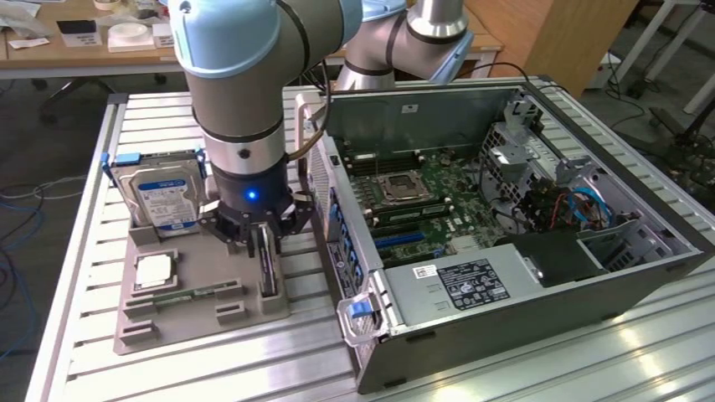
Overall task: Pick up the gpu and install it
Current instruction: 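Pick up the gpu and move the gpu toward the slot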
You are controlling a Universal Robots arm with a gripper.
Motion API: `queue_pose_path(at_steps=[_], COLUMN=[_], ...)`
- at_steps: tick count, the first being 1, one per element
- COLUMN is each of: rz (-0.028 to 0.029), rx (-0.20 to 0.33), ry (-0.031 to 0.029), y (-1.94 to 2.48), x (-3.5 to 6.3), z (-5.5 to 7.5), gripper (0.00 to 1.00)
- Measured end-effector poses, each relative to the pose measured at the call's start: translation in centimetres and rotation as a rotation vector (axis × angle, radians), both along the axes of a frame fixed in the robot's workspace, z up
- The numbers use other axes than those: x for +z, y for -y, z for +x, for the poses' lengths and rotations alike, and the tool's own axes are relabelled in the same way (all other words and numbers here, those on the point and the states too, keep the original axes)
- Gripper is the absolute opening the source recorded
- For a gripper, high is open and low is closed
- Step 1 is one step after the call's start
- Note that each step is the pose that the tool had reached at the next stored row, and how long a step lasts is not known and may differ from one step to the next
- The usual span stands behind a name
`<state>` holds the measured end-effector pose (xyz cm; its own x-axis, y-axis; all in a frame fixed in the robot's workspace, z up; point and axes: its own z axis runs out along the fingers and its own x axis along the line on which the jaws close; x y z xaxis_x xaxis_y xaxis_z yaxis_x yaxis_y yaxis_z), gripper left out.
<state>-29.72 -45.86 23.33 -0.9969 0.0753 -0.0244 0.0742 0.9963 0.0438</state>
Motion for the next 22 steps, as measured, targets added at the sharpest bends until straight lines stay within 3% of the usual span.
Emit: queue_pose_path(at_steps=[18, 21, 22], rz=[0.0, 0.0, 0.0], rx=[0.0, 0.0, 0.0], ry=[0.0, 0.0, 0.0], y=[0.12, 0.12, 0.12], x=[-0.02, -0.02, -0.02], z=[-0.06, -0.06, -0.06], gripper=[0.42, 0.4, 0.33])
